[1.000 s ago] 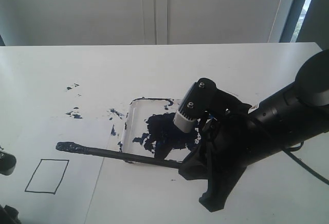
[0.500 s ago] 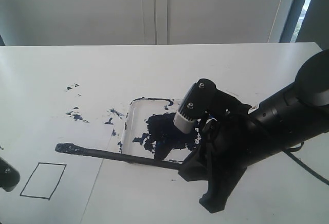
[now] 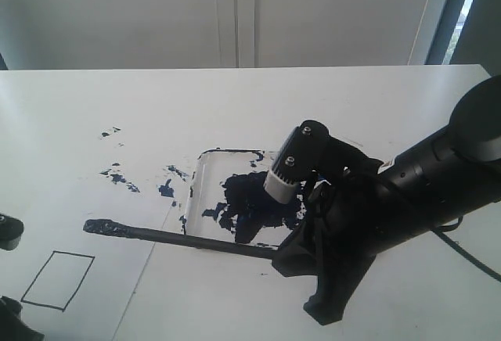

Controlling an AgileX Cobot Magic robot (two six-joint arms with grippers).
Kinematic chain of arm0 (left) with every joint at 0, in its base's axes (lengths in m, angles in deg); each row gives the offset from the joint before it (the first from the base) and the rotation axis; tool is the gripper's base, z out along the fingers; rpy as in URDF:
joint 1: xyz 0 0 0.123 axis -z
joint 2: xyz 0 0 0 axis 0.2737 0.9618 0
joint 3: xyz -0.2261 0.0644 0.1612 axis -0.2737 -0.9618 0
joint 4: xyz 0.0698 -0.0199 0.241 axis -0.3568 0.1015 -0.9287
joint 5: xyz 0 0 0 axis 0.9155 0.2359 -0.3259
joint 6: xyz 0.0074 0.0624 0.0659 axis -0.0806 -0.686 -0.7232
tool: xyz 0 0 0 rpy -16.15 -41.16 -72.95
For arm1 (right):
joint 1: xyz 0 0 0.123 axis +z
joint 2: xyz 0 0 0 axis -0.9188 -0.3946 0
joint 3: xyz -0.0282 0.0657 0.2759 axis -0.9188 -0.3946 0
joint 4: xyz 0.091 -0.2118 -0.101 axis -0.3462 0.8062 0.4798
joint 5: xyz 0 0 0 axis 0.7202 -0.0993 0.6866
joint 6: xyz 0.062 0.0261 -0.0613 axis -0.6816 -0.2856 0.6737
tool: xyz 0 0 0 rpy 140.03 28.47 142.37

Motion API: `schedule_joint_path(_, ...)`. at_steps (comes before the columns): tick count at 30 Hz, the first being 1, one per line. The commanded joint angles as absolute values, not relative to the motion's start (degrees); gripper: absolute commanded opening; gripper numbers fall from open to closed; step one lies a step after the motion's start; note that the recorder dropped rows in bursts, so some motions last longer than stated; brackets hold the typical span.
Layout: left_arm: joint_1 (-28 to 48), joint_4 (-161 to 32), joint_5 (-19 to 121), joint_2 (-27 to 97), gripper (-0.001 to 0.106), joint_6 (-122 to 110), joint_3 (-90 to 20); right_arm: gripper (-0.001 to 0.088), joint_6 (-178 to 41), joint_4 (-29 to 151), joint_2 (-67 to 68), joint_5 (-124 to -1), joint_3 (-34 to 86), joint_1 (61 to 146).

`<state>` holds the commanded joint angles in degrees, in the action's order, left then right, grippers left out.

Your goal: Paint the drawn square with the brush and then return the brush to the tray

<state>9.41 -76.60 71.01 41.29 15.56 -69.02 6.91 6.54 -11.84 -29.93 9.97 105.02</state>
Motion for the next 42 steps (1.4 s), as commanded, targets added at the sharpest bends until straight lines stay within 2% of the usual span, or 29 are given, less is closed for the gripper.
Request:
schedule_joint_path(9, 9.4, -72.6, 77.7, 41.3, 0.051, 8.8, -69.1, 0.0, 6.9, 6.5, -11.8, -30.2, 10.0, 105.0)
schedule_joint_path(20, 9.4, -63.4, 74.3, 41.4, 0.048, 10.3, -69.1, 0.0, 6.9, 6.5, -11.8, -30.1, 10.0, 105.0)
schedule_joint_path(31, 9.4, -64.1, 70.5, 41.7, 0.048, 16.7, -69.1, 0.0, 6.7, 6.5, -11.8, -30.1, 10.0, 105.0)
schedule_joint_path(42, 9.4, -64.3, 68.7, 47.9, 0.048, 19.6, -69.1, 0.0, 6.7, 6.5, -11.8, -30.0, 10.0, 105.0)
